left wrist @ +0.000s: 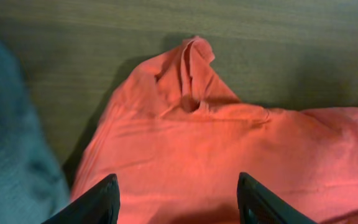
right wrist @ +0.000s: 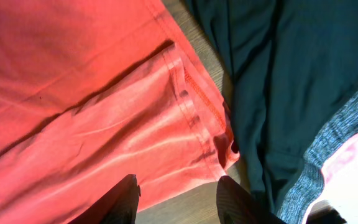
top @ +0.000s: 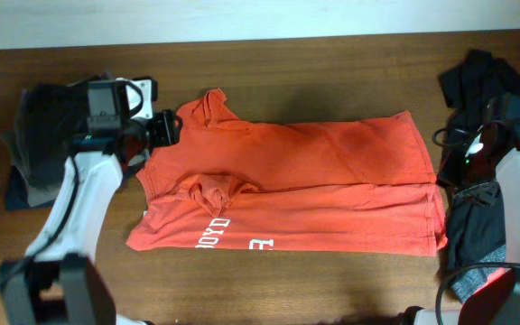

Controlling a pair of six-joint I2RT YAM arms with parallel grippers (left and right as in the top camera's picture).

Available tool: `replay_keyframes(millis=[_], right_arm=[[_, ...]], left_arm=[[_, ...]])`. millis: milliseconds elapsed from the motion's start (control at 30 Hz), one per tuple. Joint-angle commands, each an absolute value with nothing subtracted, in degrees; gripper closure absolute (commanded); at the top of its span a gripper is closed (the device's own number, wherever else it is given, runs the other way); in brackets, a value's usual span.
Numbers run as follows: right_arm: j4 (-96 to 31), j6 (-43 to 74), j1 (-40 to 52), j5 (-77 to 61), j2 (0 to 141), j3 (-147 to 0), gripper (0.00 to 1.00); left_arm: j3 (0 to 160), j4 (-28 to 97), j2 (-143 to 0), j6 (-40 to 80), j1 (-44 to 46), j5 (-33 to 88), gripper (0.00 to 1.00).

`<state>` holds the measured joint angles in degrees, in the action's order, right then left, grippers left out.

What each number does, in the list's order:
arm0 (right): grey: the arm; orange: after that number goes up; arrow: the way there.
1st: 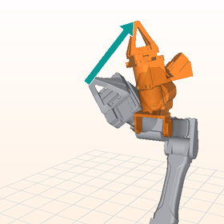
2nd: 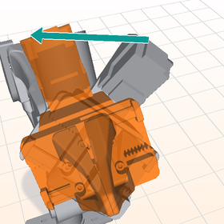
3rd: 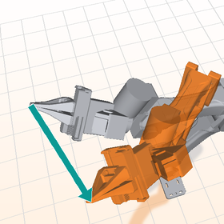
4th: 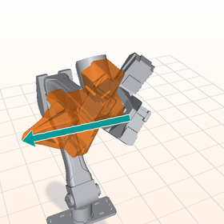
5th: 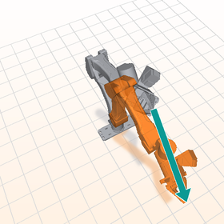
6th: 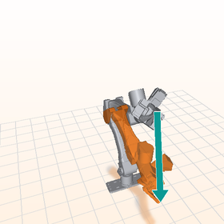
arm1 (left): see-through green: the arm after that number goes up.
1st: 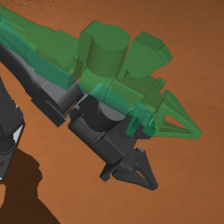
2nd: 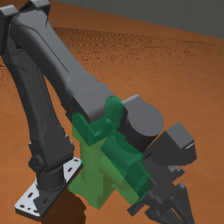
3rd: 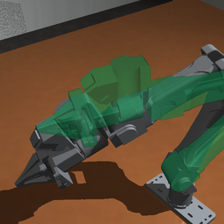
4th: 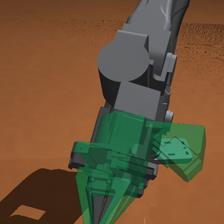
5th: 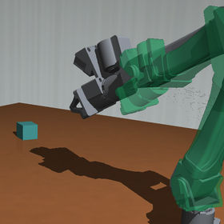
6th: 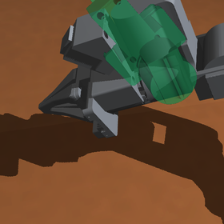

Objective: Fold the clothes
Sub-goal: 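Move both grippers to the shirt's top corners and grasp them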

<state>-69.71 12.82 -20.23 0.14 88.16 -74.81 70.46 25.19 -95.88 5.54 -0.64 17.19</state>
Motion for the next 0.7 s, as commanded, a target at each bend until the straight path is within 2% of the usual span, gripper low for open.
replay_keyframes(millis=[0, 333, 567, 667], right_arm=[[-70.35, 12.23, -19.77, -0.91, 87.5, -75.7, 0.54], [-71.2, 10.96, -19.77, -0.91, 87.5, -75.7, 0.54], [-71.18, 10.96, -19.77, -0.89, 87.5, -75.7, 0.54], [-71.18, 10.96, -19.77, -0.89, 87.5, -75.7, 0.54]], left_arm=[[76.99, 24.03, -104.33, 5.08, -0.21, 19.77, 0.4], [105.91, 30.09, -130.04, 5.06, -0.16, 19.75, 0.4], [106.87, 30.41, -135.76, 4.51, -0.16, 18.22, 0.41], [106.87, 32.05, -136.18, 3.22, -0.12, 18.22, 0.48]])
